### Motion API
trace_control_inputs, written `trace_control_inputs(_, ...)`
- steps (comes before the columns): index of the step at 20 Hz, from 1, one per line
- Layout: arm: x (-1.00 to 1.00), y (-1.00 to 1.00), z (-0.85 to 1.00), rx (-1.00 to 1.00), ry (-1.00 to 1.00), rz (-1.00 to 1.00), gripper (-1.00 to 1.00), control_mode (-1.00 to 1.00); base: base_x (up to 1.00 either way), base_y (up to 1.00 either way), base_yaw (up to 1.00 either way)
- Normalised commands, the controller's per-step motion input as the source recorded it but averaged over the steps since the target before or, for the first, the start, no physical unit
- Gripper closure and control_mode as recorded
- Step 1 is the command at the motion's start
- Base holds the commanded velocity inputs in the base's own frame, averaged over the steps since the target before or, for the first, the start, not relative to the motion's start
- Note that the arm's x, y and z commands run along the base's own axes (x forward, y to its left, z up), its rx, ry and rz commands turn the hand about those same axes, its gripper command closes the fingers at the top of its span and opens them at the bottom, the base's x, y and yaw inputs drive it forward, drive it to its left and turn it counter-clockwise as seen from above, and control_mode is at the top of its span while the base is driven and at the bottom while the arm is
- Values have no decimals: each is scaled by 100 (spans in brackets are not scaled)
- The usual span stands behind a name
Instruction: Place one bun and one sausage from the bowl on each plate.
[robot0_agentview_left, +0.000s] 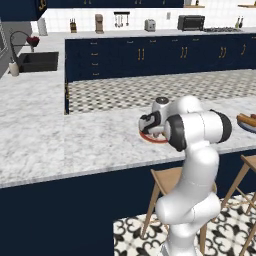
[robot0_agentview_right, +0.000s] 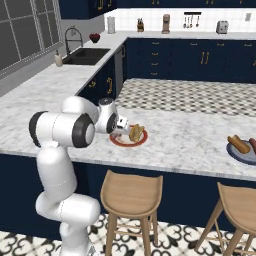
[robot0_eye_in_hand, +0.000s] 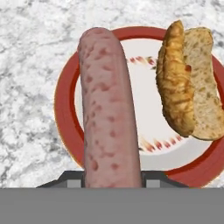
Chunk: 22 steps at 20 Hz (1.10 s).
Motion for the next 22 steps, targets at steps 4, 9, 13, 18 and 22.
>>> trace_control_inputs(4,42,-8,-14,0,0,0,100,-100,0,0,0)
trace_control_inputs(9,20,-11,-47,0,0,0,100,-100,0,0,0)
trace_control_inputs(13,1,0,-2,0,0,0,100,-100,0,0,0)
trace_control_inputs(18,0,0,0,0,0,0,-100,-100,0,0,0)
trace_control_inputs(22,0,0,0,0,0,0,-100,-100,0,0,0)
